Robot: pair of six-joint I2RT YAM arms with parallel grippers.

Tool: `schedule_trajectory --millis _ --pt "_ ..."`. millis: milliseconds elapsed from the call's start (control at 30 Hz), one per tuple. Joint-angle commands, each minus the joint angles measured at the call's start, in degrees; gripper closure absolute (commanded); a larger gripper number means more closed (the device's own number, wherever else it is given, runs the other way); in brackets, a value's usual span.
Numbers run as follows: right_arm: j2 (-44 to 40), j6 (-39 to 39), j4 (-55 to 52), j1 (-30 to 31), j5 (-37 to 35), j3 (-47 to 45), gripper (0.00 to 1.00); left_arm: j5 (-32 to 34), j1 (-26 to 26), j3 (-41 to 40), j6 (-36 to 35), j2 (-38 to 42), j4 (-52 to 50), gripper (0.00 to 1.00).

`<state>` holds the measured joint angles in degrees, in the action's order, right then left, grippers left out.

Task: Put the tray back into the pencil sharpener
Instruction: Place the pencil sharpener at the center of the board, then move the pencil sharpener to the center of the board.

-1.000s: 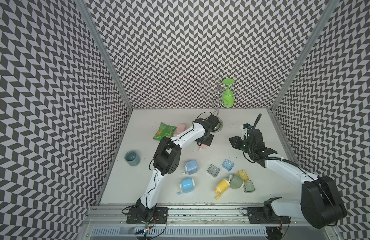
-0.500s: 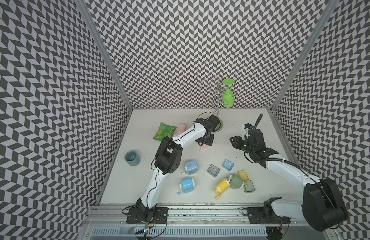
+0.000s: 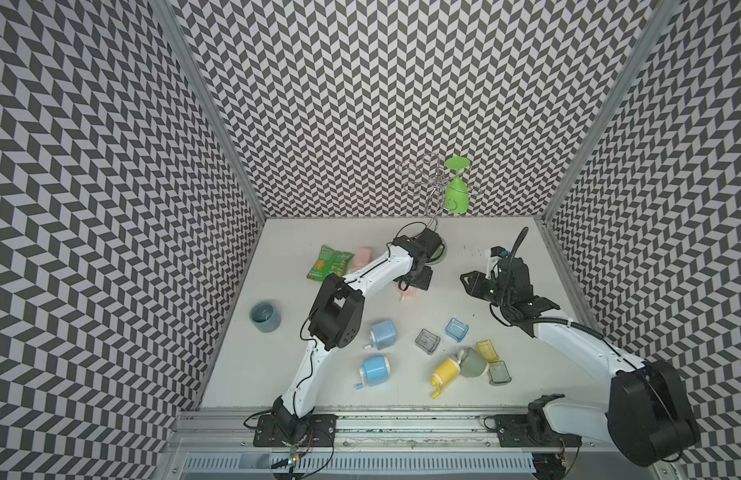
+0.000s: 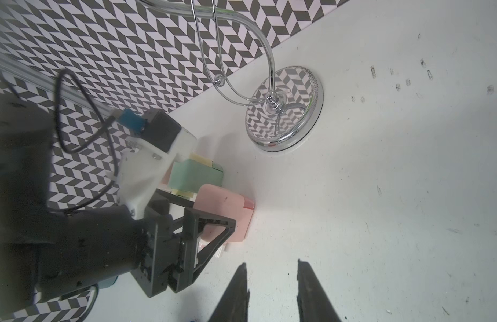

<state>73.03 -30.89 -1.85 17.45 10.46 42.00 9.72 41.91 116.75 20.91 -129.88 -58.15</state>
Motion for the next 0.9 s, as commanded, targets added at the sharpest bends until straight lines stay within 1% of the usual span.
schedule_trajectory --millis 0,133,267,533,867 --pt "-1.58 0.49 1.06 -0.12 -0.97 -0.84 0.69 1.8 0.59 -0.57 0.28 3.61 1.8 0.27" --pt "-1.58 0.48 1.17 -0.05 -0.85 -0.94 0.69 3.53 0.59 -0.58 0.74 2.89 1.03 0.3" --pt "-1.75 0.48 1.12 -0.06 -0.92 -0.95 0.69 3.82 0.61 -0.66 0.69 2.72 0.8 0.32" --pt "-1.67 0.31 1.4 -0.05 -0.99 -0.85 0.69 2.85 0.58 -1.7 0.63 1.86 0.52 0.32" --pt "-1.89 0.39 1.26 -0.07 -1.14 -0.74 0.69 3.81 0.62 -2.37 1.14 0.95 1.82 0.41"
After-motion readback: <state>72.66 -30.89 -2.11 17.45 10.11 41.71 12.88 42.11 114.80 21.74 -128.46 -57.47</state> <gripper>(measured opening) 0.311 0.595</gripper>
